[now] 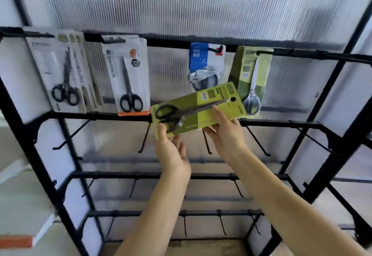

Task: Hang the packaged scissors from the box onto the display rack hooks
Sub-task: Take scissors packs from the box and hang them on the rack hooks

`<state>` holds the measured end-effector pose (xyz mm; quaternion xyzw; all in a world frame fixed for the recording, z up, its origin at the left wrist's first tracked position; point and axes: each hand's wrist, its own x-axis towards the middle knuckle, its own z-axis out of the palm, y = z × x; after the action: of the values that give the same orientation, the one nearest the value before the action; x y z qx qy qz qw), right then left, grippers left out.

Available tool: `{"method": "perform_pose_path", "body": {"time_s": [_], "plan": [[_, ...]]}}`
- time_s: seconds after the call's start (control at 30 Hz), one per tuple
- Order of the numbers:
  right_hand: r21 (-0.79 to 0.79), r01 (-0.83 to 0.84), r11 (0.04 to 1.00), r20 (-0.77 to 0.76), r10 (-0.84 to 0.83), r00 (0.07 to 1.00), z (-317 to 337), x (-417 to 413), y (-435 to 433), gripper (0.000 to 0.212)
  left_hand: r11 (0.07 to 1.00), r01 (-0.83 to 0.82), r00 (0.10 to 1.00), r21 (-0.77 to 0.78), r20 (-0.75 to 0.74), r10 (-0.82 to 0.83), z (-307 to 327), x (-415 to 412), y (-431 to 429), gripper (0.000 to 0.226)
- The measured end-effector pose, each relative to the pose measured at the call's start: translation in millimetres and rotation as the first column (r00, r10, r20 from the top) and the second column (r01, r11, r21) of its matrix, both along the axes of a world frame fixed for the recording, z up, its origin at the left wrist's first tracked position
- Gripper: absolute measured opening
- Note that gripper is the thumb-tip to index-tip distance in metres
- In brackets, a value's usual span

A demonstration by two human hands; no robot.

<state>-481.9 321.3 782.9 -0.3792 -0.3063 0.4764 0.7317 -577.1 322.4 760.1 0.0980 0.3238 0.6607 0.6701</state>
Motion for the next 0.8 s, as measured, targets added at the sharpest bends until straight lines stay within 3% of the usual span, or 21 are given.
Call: {"method": "perform_pose_path", "body": {"time_s": [0.07,0.13,0.27,0.43,0.57,0.7,0.8], "plan": [[0.009,0.082,0.997,-0.002,-0.082,0.997,12.1,19.9,-2.3,0.004,0.989,0.140,0.978,0.052,-0.165,-0.130,-5.4,20.4,-4.8,0.017],[0.027,0.147,0.989,0.071,-0.148,0.986,23.3,45.2,-4.9,0.006,0.960,0.268,0.897,0.075,-0.382,-0.221,-8.5,38.1,-4.7,0.026],[0.049,0.235,0.971,0.230,-0.240,0.943,41.1,93.2,-11.2,0.014,0.819,0.571,0.577,0.050,-0.735,-0.357,-10.6,73.1,-5.7,0.047],[0.212,0.226,0.951,0.459,-0.301,0.836,46.8,132.8,-19.8,0.009,0.649,0.747,0.231,-0.142,-0.860,-0.455,-11.4,107.8,-13.2,0.054],[0.360,0.083,0.929,0.553,-0.285,0.783,52.9,147.8,-20.4,0.016,0.636,0.767,0.193,-0.087,-0.914,-0.357,-12.5,115.1,-13.9,0.030],[0.469,0.057,0.881,0.521,-0.328,0.788,66.8,155.4,-14.2,0.013,0.647,0.762,0.229,-0.012,-0.930,-0.288,-12.3,109.2,-12.5,0.022],[0.507,0.027,0.862,0.483,-0.310,0.819,77.5,155.5,-12.6,0.030,0.671,0.740,0.269,0.030,-0.929,-0.255,-11.0,104.8,-14.2,0.019]]}}
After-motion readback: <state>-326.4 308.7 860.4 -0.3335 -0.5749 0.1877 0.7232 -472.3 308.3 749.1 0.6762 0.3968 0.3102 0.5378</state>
